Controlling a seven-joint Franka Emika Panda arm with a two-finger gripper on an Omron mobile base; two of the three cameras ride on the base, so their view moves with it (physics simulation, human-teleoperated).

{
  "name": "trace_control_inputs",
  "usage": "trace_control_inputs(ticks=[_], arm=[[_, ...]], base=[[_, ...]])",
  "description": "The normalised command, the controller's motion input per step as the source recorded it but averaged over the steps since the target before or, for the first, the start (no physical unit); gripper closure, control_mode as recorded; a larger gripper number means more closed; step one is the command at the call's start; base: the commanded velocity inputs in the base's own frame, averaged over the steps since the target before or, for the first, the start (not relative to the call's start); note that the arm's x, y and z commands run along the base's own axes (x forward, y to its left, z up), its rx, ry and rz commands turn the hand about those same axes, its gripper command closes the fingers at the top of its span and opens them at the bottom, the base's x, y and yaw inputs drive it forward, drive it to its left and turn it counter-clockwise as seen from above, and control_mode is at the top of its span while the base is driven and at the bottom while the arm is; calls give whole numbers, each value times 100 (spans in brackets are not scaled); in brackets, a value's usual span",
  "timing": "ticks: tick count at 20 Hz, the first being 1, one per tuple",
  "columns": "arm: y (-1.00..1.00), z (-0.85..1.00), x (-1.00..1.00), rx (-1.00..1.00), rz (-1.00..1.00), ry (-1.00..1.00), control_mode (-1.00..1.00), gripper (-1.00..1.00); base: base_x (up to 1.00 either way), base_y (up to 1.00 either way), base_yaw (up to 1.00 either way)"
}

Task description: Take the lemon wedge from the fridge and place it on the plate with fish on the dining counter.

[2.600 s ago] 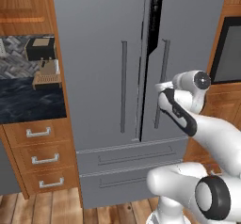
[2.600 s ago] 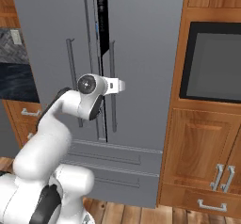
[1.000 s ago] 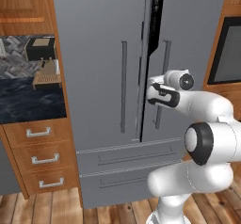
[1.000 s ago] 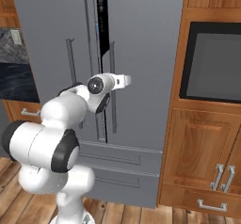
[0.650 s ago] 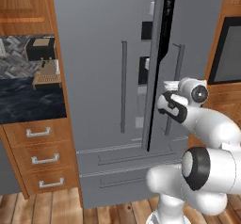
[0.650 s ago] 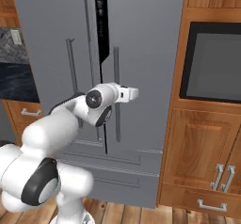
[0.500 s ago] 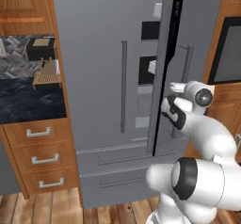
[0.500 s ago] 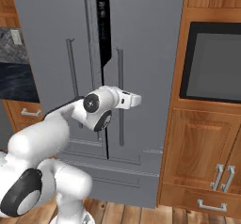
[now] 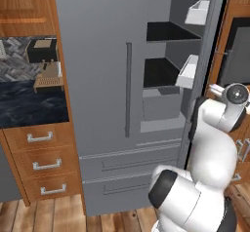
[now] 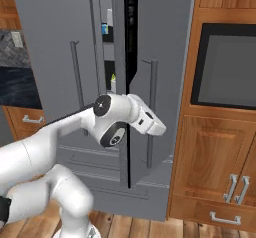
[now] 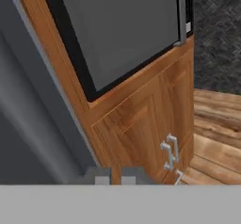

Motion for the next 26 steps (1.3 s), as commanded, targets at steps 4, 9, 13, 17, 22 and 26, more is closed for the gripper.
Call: trace_control_inputs(ticks=[4,9,13,17,22,26], arm=[[-11,32,-100,8,-16,-15,-100,100],[100,1,-57,-32,4,-8,-100,100],[100,3,2,-31,1,-10,-100,100],[100,43,50,-17,-8,-12,-100,100],[100,65,47,-9,-24,-15,-100,100],[100,76,31,-6,-32,-8,-100,100]], base=[[0,0,0],[0,0,0],[0,0,0],[0,0,0],[0,0,0],[0,0,0]])
